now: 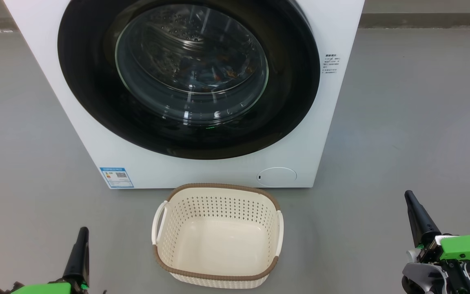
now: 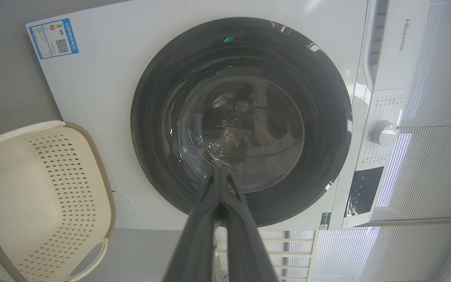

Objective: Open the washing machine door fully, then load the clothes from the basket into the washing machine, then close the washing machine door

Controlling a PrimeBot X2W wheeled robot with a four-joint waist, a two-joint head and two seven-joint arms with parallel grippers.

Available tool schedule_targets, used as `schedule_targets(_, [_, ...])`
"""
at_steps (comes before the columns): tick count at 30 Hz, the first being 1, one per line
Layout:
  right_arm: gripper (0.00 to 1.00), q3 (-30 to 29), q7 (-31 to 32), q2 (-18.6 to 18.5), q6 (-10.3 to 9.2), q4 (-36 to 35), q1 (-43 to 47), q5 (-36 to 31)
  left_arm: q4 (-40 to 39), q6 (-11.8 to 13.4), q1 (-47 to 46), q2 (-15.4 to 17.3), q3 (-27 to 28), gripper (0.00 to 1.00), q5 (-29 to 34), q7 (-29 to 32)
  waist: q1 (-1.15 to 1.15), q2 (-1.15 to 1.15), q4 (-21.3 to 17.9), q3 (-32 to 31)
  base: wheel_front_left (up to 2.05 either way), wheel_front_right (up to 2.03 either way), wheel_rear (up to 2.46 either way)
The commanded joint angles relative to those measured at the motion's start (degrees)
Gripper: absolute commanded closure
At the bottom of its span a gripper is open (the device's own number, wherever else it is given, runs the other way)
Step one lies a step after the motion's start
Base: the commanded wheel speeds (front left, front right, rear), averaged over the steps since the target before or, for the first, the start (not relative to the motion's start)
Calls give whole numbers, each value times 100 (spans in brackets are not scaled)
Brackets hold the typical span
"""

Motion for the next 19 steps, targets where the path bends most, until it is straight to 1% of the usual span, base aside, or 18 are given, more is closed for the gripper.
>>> schedule_targets(1, [100,121,-21,-94,10,-173,-148,94,-181,27,-255,52,185,100,-40,36,0,0,0,0,0,0,0])
schedule_targets(19, [100,137,-34,-107,10,-175,-147,108,-181,27,-255,52,185,100,-40,36,0,0,0,0,0,0,0])
